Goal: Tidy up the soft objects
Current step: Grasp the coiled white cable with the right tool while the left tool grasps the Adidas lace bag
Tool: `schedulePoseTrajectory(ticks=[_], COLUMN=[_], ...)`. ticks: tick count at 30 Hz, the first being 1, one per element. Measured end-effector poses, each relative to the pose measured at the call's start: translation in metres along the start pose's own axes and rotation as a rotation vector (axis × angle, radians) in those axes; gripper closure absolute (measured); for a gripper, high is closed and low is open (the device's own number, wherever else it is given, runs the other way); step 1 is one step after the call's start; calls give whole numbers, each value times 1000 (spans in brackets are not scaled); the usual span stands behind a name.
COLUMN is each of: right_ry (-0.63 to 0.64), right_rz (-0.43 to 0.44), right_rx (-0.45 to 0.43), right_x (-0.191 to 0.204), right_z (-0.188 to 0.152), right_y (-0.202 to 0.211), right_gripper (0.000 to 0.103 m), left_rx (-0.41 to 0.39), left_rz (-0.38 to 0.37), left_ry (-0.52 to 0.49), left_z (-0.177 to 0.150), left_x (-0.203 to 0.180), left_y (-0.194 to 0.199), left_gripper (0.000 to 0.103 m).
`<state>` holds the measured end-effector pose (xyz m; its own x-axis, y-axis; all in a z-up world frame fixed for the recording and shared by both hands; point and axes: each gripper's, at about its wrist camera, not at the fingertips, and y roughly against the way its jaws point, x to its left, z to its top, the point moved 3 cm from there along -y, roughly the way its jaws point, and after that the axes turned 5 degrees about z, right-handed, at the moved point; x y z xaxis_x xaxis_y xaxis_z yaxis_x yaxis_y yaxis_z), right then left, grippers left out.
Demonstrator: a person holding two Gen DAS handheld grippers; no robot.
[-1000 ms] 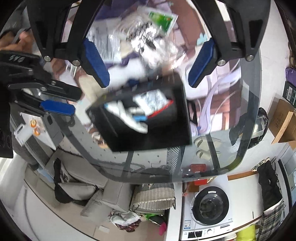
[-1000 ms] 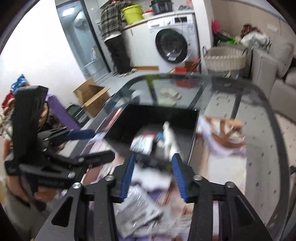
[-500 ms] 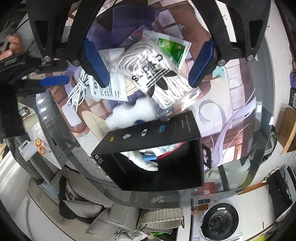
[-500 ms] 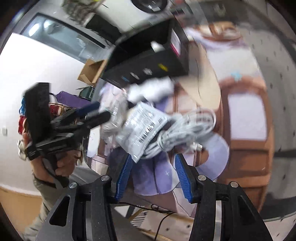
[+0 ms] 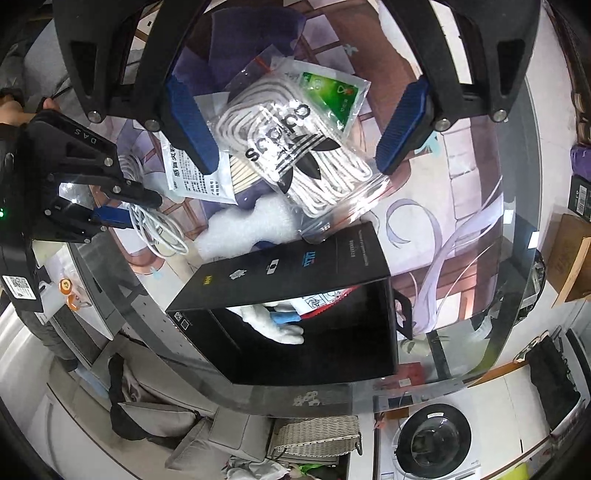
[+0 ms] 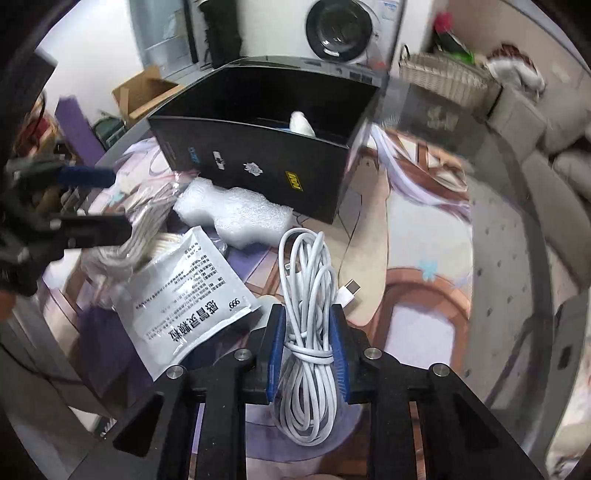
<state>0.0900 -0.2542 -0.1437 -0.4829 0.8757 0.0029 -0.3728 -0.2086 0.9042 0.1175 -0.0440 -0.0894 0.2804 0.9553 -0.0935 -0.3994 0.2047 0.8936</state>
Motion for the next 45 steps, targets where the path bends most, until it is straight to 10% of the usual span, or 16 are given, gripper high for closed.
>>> schedulePoseTrajectory(ticks=[21,27,45], right_ry=[16,12,32], right_rz=[51,52,60], right_rx=[-11,10,-47], right_x=[1,-2,-4], right_z=[4,8,9], right_y=[-11,-14,-7], right_gripper=[79,79,85], left_rx=[112,102,-16], left_rz=[34,68,115], left_ry=[38,10,-92], left_z=[-19,-23,-11], left_x=[32,38,21], left_y=[-21,-26,3], left_gripper=[15,55,74])
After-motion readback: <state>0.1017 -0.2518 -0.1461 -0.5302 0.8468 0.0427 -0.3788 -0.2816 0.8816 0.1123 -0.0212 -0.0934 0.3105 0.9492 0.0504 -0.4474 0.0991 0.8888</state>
